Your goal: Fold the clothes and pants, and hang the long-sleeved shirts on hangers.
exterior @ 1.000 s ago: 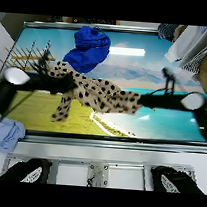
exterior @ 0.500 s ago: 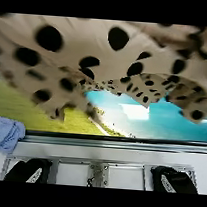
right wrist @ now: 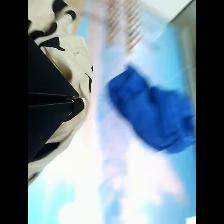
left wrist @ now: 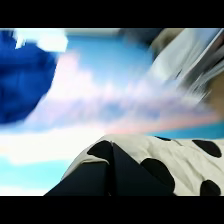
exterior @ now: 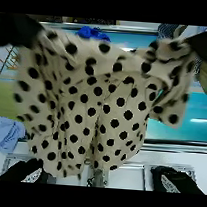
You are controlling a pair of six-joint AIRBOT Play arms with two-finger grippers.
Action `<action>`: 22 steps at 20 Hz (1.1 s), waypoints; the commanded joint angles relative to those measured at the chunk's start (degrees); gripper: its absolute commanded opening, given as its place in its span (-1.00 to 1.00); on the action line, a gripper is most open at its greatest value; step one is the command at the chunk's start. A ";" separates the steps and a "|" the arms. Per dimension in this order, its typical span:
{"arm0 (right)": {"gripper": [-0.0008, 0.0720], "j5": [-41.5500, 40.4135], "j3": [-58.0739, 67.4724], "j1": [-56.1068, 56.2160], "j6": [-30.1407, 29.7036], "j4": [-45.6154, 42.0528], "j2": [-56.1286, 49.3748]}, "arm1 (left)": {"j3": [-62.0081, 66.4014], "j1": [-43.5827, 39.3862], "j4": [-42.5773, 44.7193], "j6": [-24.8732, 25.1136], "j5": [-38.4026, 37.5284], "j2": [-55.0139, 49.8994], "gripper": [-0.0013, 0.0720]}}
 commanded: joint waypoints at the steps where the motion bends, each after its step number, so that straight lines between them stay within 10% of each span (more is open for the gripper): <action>1: -0.95 9.09 -2.80 0.00 -6.25 -0.11 -11.45 | -11.32 -0.04 2.38 1.33 -9.70 -9.05 -0.93; 14: -0.95 21.07 -38.53 2.12 -4.37 0.24 7.76 | -49.72 -0.04 -3.04 6.93 -18.51 13.18 -0.94; 22: -0.94 -4.81 -38.51 2.14 -2.43 1.22 -5.03 | -38.18 0.15 -2.01 7.32 4.57 -8.59 -0.94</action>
